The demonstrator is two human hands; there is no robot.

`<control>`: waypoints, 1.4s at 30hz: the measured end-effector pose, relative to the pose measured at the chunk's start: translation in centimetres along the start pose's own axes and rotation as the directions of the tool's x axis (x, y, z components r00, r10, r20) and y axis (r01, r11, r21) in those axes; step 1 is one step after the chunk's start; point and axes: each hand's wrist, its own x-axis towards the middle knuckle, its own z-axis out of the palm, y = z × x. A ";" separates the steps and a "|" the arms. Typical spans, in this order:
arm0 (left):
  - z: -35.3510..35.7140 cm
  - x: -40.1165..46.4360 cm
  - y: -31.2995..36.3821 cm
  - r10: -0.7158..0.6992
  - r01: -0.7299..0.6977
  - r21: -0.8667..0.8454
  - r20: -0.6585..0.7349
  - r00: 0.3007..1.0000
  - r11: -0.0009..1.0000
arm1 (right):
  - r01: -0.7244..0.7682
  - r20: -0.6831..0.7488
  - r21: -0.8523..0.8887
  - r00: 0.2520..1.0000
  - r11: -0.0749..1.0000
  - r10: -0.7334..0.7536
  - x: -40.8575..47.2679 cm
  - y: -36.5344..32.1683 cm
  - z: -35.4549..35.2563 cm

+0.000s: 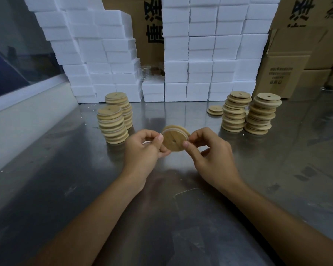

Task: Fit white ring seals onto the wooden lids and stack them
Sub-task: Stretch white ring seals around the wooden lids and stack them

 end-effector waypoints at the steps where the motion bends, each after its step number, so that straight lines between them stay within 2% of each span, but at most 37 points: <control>1: 0.0 0.0 0.2 -0.035 0.035 -0.044 0.000 0.999 0.998 | -0.007 -0.001 0.002 1.000 1.000 0.007 0.0 0.1 0.0; 5: -0.3 0.5 1.0 -0.131 0.126 -0.237 -0.005 0.991 0.963 | -0.034 0.032 -0.017 0.999 0.999 0.035 -0.2 0.4 0.3; 12: -3.9 3.7 3.1 -0.168 0.084 -0.515 -0.118 0.979 0.853 | -0.078 0.049 -0.039 0.996 0.996 0.080 -0.2 0.7 0.6; 19: -6.9 6.2 3.7 -0.225 0.037 -0.612 -0.233 0.946 0.790 | -0.101 0.064 -0.062 0.992 0.993 0.105 -0.2 0.6 0.5; 25: -7.5 7.4 3.5 -0.265 0.062 -0.620 -0.241 0.934 0.782 | -0.130 0.056 -0.061 0.989 0.990 0.133 -0.1 0.5 0.6; 30: -7.9 8.2 2.9 -0.258 0.087 -0.521 -0.266 0.929 0.849 | -0.132 0.055 -0.065 0.989 0.989 0.136 0.0 0.6 0.6; 32: -8.3 8.2 2.3 -0.229 0.081 -0.376 -0.366 0.902 0.923 | -0.131 0.049 -0.061 0.990 0.990 0.134 0.0 0.7 0.6; 35: -9.0 8.1 1.6 -0.162 0.033 -0.229 -0.574 0.803 0.973 | -0.129 0.050 -0.062 0.990 0.990 0.132 0.0 0.7 0.7; 37: -9.2 7.8 1.5 -0.071 0.011 -0.098 -0.626 0.776 0.995 | -0.131 0.049 -0.064 0.990 0.989 0.134 0.0 0.6 0.7; 39: -9.1 7.7 1.3 -0.017 0.011 -0.014 -0.566 0.824 1.000 | -0.134 0.048 -0.057 0.989 0.989 0.137 0.1 0.6 0.7; 42: -8.5 7.5 1.0 0.029 -0.025 0.015 -0.433 0.901 1.000 | -0.137 0.056 -0.056 0.989 0.989 0.140 0.0 0.5 0.7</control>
